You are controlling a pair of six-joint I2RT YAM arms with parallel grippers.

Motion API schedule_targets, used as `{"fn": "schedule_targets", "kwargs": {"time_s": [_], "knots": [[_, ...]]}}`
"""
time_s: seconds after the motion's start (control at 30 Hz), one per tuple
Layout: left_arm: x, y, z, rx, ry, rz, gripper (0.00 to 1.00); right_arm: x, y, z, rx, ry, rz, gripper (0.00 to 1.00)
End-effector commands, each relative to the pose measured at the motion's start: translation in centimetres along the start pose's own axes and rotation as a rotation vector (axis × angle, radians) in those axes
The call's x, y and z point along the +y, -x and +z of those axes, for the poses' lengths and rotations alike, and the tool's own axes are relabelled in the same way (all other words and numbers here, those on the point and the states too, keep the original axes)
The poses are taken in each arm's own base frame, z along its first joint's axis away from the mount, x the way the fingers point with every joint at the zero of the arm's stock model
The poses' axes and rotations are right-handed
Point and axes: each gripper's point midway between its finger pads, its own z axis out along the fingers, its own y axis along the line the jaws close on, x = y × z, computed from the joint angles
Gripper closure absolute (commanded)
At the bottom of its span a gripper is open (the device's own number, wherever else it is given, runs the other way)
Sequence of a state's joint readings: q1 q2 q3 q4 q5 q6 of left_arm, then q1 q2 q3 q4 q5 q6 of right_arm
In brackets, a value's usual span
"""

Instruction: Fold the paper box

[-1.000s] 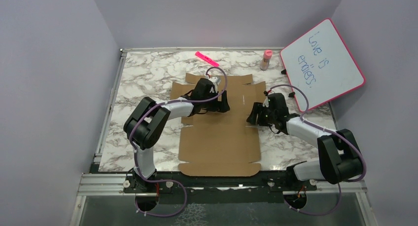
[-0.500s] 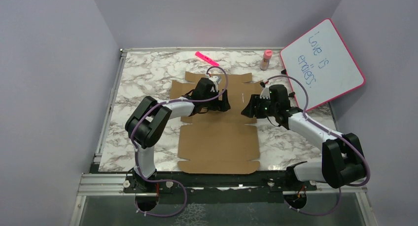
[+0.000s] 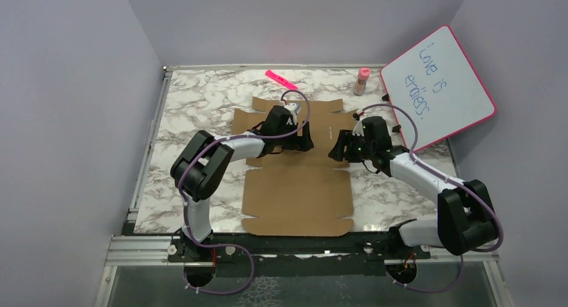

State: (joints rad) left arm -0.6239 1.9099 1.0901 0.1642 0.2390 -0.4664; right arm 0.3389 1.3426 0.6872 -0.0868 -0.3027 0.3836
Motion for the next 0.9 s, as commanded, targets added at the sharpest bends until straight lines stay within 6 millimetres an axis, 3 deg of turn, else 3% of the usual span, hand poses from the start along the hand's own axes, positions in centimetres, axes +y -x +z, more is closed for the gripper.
{"fn": "schedule_targets", "kwargs": {"time_s": [0.0, 0.1, 0.5, 0.7, 0.87], "knots": [[0.5, -2.8, 0.5, 0.086, 0.011, -0.014, 0.1, -3.6, 1.3, -1.2, -0.067, -0.229, 0.006, 0.35], [0.6, -2.8, 0.5, 0.087, 0.013, -0.011, 0.1, -4.3, 0.6, -0.9, -0.072, -0.235, 0.025, 0.31], [0.4, -2.7, 0.2, 0.078, 0.01, -0.009, 0.1, -6.1, -2.4, 1.3, -0.009, -0.229, 0.099, 0.31], [0.4, -2.8, 0.3, 0.083, 0.005, -0.012, 0.1, -3.3, -2.3, 2.0, 0.009, -0.059, 0.056, 0.43], [0.3, -2.7, 0.3, 0.078, 0.006, -0.012, 0.1, -1.7, -0.9, 1.2, -0.011, 0.008, 0.005, 0.56]]}}
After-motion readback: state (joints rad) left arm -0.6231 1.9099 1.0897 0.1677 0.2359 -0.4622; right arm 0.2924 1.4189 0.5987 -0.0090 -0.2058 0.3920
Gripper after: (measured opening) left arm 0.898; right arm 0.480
